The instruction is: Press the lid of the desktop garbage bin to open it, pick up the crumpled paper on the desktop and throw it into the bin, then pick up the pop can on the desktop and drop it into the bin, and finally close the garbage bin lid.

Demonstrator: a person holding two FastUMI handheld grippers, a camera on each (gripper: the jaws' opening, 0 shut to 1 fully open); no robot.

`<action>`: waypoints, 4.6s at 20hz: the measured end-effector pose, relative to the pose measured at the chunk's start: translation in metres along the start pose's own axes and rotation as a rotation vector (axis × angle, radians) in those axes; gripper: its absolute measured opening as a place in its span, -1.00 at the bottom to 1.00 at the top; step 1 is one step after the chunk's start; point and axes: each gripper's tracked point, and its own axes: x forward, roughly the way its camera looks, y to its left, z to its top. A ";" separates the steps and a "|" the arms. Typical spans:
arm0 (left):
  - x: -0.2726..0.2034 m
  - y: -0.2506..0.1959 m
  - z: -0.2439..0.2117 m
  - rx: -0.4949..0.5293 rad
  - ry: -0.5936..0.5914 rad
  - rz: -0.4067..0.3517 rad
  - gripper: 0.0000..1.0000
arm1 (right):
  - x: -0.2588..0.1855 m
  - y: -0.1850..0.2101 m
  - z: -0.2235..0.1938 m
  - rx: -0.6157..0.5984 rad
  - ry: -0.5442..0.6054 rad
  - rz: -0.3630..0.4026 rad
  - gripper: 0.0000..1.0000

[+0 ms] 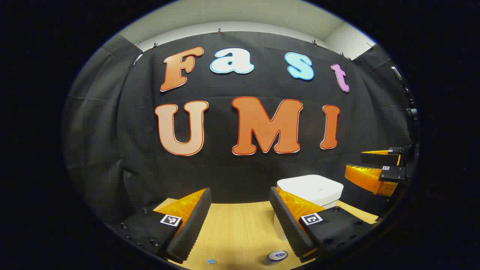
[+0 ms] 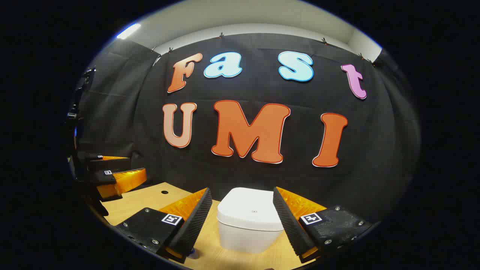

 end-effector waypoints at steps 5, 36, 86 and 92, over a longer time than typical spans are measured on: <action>-0.004 0.002 -0.005 -0.015 0.035 -0.025 0.99 | 0.009 0.014 0.007 -0.015 0.002 -0.029 0.98; -0.001 0.032 -0.007 -0.032 0.034 0.074 1.00 | 0.065 0.006 -0.008 -0.051 0.102 -0.074 -0.41; -0.020 0.066 -0.014 -0.010 0.079 0.189 1.00 | 0.108 -0.031 -0.117 0.041 0.514 -0.119 -0.97; -0.025 0.063 -0.020 -0.037 0.105 0.186 0.99 | 0.094 -0.022 -0.103 0.016 0.480 -0.105 -0.98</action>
